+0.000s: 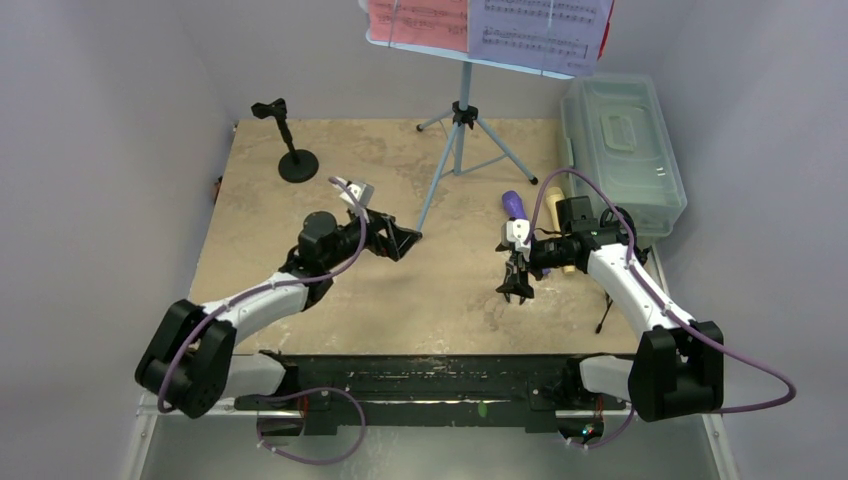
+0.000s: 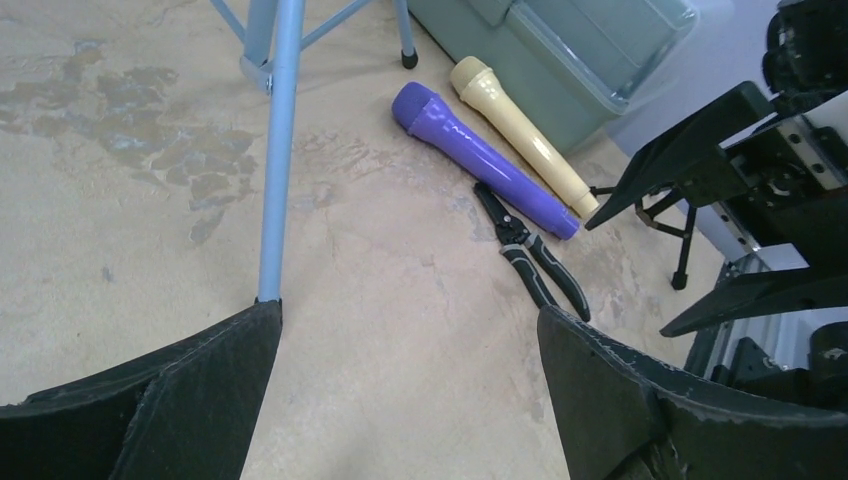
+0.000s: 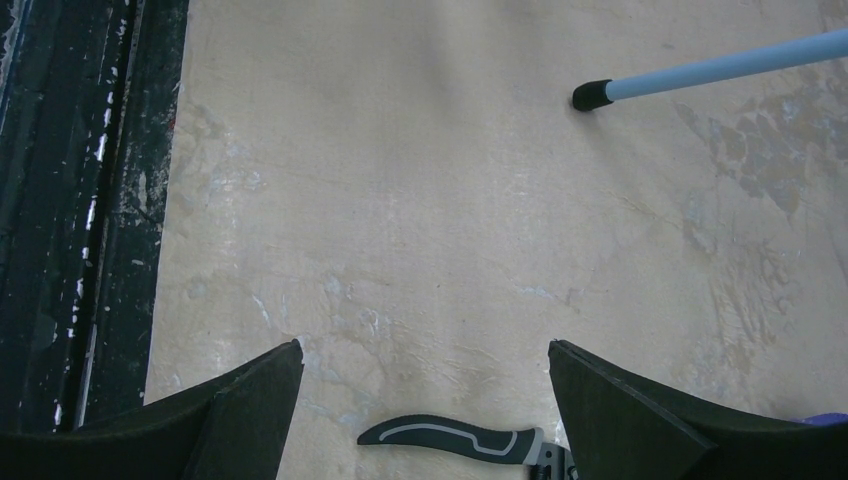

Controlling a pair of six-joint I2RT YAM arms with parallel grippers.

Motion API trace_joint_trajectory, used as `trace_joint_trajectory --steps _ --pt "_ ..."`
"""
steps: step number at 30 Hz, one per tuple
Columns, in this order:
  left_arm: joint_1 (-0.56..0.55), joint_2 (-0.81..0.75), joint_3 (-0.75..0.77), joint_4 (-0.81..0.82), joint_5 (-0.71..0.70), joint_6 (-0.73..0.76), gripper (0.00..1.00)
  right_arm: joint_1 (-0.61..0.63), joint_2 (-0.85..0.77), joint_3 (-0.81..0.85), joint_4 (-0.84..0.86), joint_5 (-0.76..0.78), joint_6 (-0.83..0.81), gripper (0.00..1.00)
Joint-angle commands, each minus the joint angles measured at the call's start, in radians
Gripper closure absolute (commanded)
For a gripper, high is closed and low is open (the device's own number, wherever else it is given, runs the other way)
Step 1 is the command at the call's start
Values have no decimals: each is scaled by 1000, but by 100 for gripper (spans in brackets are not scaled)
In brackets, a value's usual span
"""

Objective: Pack up the instrument practice props
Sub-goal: Move the music stand to the center of the board.

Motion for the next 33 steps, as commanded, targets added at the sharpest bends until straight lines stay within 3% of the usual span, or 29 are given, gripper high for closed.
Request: trace_joint_trajectory --steps 1,10,22,33 --pt "-38 116 109 126 -49 107 0 -4 -12 2 -5 -21 -16 4" --pt "-53 408 365 150 -166 165 1 -4 -26 -1 -7 -26 -19 4" --pt "-133 690 792 -153 -458 199 1 -4 -35 -2 -4 -25 -18 3" --pt "-156 812 974 -280 -625 206 46 -5 -41 -5 -1 -22 -16 3"
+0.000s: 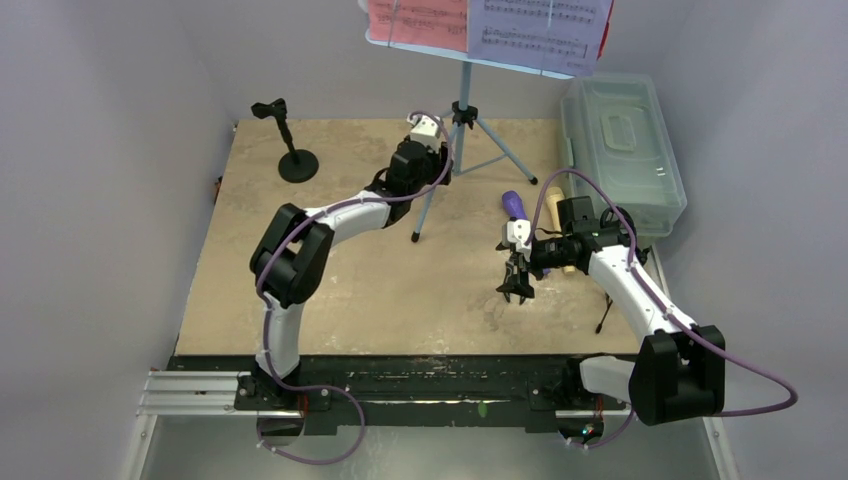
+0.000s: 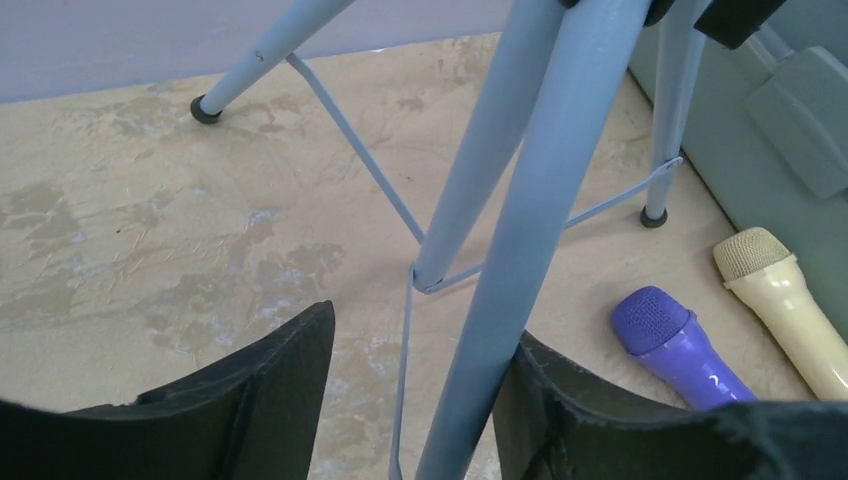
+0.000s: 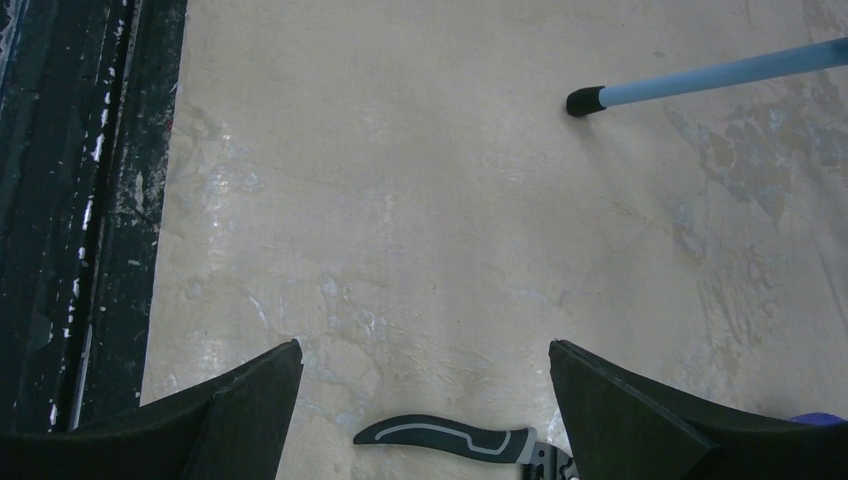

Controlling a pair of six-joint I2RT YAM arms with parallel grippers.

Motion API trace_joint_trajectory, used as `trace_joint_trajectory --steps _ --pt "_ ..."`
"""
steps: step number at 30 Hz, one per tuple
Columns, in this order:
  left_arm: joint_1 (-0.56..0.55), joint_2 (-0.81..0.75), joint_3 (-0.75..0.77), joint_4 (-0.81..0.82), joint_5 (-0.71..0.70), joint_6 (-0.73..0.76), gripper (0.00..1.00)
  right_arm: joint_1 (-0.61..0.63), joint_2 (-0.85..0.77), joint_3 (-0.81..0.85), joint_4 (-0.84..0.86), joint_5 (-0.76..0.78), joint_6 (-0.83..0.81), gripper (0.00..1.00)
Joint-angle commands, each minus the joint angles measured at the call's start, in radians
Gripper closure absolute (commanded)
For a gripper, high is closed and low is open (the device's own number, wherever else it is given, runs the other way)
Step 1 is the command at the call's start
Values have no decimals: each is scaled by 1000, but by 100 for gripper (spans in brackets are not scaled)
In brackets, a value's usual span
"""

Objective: Pack up the instrument practice props
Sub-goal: Move the music stand to the center of the board.

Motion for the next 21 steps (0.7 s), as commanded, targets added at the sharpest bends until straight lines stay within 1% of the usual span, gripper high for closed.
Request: trace_joint_trajectory --steps 1,2,3,7,8,15,21 --pt "-14 7 59 -37 -84 19 51 -3 -25 -5 -1 -22 -14 3" --pt "-17 6 57 -36 -87 22 60 -5 -25 -4 -1 -22 -14 3" --pt "-20 4 53 -38 -93 23 74 -4 -26 -5 -1 -22 -13 3" --pt "-27 -25 18 -33 -126 41 96 -4 -26 -5 -1 -21 -14 3" --pt "-31 -37 3 -30 -143 47 100 -5 -27 -5 -1 -21 -14 3" --pt "-58 -158 -132 -6 -304 59 100 -4 -29 -7 -1 -21 -14 3" --pt "-65 -267 -230 -50 -360 5 100 -5 -30 -6 -1 -22 -14 3"
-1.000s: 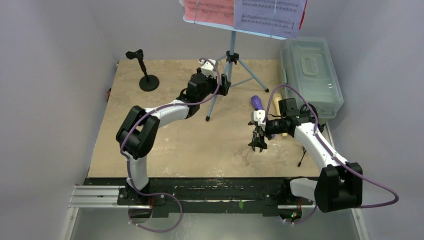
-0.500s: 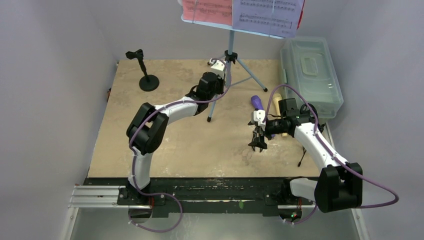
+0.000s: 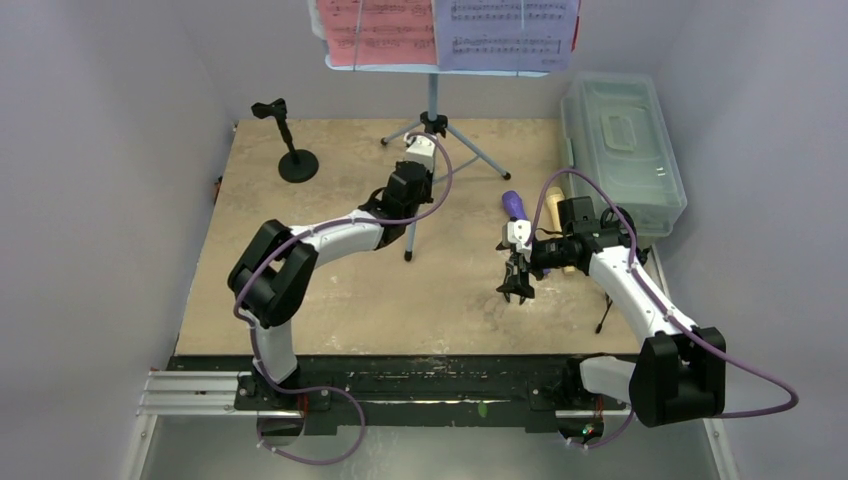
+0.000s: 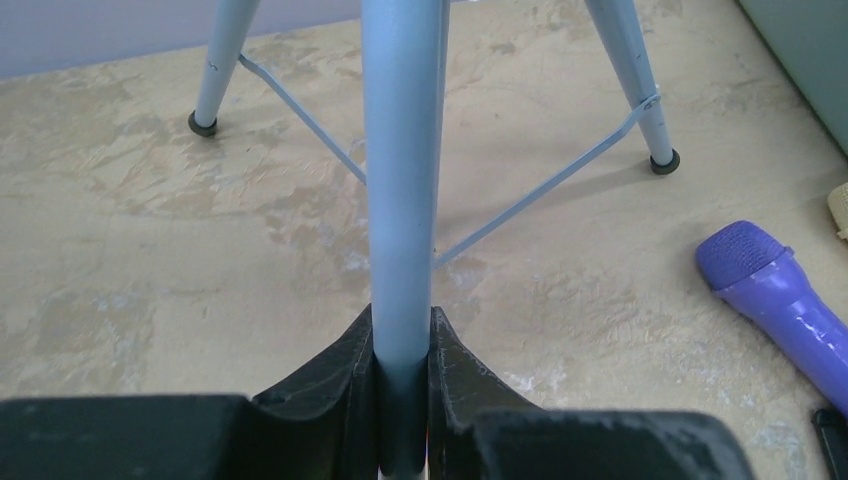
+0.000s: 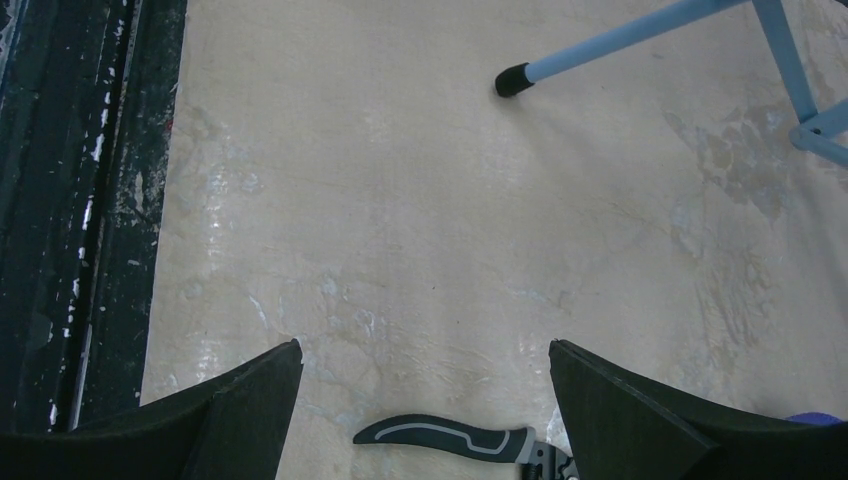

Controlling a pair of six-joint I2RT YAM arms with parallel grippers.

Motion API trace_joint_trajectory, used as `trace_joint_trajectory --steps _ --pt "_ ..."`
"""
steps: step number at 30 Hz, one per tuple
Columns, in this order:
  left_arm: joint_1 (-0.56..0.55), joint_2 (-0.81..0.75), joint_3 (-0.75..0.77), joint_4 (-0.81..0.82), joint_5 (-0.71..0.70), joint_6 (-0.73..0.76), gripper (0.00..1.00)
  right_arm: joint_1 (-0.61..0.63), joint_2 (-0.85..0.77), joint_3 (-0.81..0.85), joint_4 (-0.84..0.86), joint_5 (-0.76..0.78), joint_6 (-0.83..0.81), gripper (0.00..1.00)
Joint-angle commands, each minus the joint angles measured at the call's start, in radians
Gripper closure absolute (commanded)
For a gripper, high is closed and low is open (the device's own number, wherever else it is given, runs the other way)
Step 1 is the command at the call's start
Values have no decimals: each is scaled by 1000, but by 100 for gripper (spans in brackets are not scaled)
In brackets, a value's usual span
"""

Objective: Pack up the instrument practice props
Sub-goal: Move the music stand to the center of the board.

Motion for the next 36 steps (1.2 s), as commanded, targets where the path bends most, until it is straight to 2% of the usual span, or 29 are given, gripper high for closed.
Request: trace_joint_trajectory --steps 1,13,24,25,30,33,36 --pt "-1 -131 -54 -36 -133 -80 100 -5 -23 -5 -2 -23 -14 3" --pt "-82 -342 -275 -117 -244 -231 100 -4 -28 -4 -3 -28 -13 3" --pt "-121 -370 -323 -139 -225 -312 100 -17 -50 17 -28 -57 -19 3" --pt "-121 -373 -323 -143 -221 -319 95 -23 -53 21 -38 -63 -25 3" --pt "-121 -412 -341 -156 -203 -337 52 -68 -71 61 -129 -113 -100 2" --pt "-120 -449 -358 -163 -176 -333 37 -88 -86 89 -180 -169 -121 1" --pt "-120 -488 -366 -186 -130 -310 26 -96 -94 125 -242 -173 -144 1"
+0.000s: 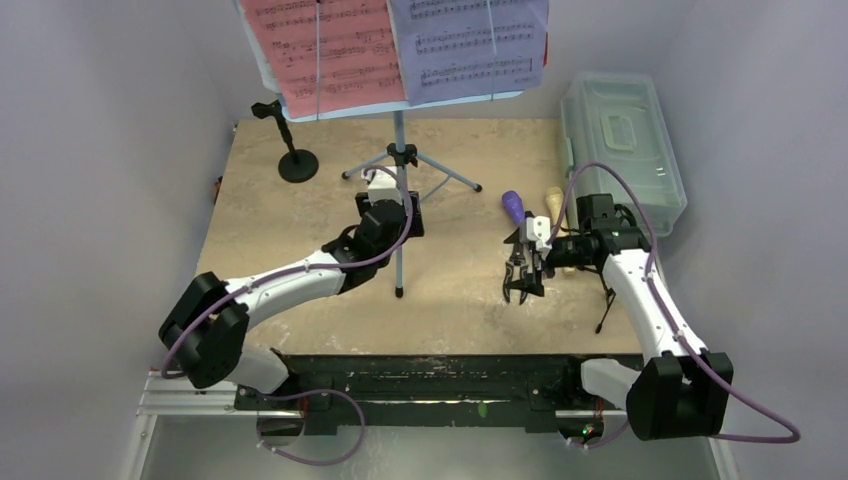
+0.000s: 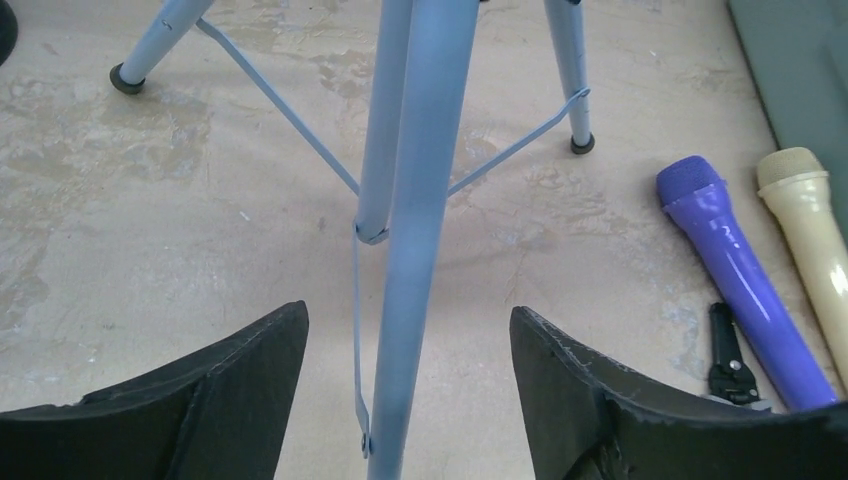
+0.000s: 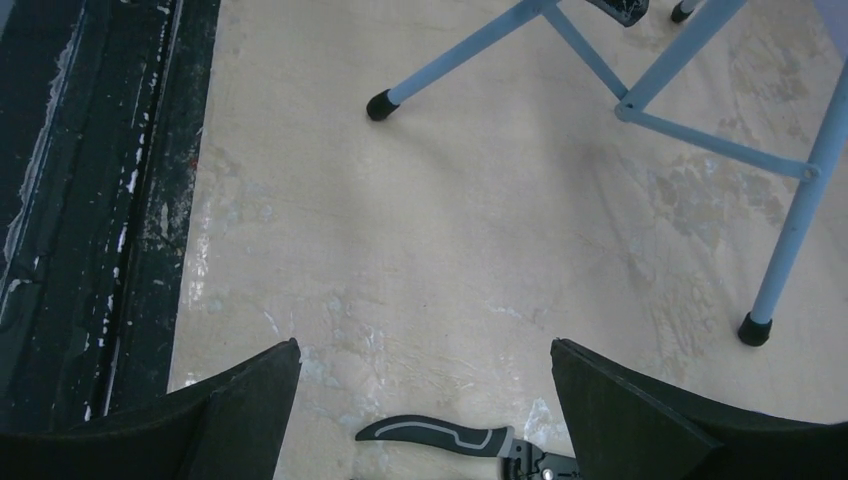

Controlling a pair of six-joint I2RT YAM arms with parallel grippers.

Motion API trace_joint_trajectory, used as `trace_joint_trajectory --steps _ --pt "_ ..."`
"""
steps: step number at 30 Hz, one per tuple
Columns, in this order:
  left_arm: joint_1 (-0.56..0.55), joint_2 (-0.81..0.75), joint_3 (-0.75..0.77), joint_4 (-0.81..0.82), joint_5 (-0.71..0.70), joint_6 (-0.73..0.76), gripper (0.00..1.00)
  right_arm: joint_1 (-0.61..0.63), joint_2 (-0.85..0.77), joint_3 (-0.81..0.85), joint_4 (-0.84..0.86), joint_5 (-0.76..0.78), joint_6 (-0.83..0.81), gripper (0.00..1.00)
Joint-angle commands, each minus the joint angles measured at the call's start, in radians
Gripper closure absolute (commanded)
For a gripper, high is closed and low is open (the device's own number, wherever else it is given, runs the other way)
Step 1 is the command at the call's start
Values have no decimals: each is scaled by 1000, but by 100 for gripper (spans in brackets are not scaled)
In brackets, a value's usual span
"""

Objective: Pack up the instrument practice props
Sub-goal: Move the music stand to the center of the board, then pick up the sheet music from the music stand.

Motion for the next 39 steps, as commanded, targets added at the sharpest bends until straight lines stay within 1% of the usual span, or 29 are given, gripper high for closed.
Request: trace_joint_trajectory --steps 1,2,5,9,13,15,20,21,24,27,30,32,35,39 --pt "-5 -91 -15 -19 83 11 23 -16 -31 95 -134 -73 -76 1" --pt "-5 -106 -20 -26 108 27 21 -15 -32 112 -168 -74 -90 1" --pt "-4 -154 -42 -47 230 99 17 -17 -22 189 -292 -72 -143 1" --pt "-4 -233 -79 -118 305 142 14 -18 -5 353 -440 -61 -160 1" --pt "-3 -330 -125 -174 344 198 13 -19 17 542 -496 -52 -48 1" --pt "-3 -375 -139 -243 332 235 11 -20 28 636 -492 -45 30 1" --pt "-1 -454 -142 -336 243 358 5 -20 80 876 -415 -41 268 1" --pt "0 -461 -139 -350 224 388 5 -21 95 925 -390 -45 349 1" --pt "0 -457 -128 -389 167 483 4 -22 149 1073 -337 -68 501 1" --pt "-1 -431 -131 -404 106 553 4 -24 192 1203 -229 -86 683 1" --pt "-1 -419 -147 -397 92 566 5 -27 231 1287 -94 -89 916 1" --pt "-2 -414 -160 -392 90 574 5 -28 252 1326 -15 -80 1026 1" --pt "0 -407 -164 -399 61 589 5 -30 276 1369 45 -68 1073 1" --pt "0 -403 -171 -395 60 603 6 -33 300 1423 39 -31 1015 1"
